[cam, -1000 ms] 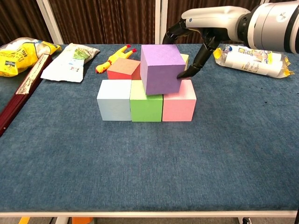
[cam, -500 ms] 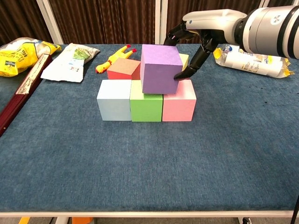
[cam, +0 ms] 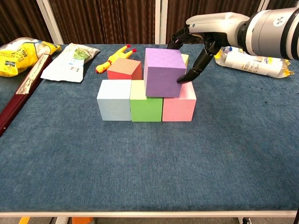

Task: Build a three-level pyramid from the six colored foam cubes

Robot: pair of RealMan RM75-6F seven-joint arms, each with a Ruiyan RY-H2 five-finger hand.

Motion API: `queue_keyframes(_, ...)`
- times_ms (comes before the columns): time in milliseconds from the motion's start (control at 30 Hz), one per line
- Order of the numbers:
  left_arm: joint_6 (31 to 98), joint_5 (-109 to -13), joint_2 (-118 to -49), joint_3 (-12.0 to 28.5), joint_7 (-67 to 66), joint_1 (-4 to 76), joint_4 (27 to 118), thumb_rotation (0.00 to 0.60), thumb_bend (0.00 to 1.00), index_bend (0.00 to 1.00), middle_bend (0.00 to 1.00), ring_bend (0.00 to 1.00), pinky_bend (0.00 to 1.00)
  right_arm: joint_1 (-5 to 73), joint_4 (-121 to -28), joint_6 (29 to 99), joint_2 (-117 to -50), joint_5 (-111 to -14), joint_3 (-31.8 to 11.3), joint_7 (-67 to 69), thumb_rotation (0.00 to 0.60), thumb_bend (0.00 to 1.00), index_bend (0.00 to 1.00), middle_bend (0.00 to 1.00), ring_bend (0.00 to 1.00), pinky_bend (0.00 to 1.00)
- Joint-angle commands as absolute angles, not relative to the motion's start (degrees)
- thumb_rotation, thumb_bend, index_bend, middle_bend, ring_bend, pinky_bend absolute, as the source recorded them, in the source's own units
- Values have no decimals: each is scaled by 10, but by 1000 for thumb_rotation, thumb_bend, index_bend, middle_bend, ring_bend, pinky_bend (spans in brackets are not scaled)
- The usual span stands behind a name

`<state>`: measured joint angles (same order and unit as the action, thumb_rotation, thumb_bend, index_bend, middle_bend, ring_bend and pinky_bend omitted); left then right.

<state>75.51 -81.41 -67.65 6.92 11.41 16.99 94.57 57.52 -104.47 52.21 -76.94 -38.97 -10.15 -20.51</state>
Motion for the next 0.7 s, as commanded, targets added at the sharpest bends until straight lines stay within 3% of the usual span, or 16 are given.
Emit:
queue_keyframes(33, 756, -814, -677, 69, 115, 169, 945, 600, 70, 171, 162, 251, 282, 576, -1043, 523, -771, -389, -101, -207, 600, 118, 513, 242, 0, 0)
queue_keyframes(700, 754, -813, -678, 68, 118, 169, 943, 600, 70, 171, 162, 251, 282, 573, -1040, 523, -773, -389, -102, -207, 600, 118, 518, 241, 0, 0)
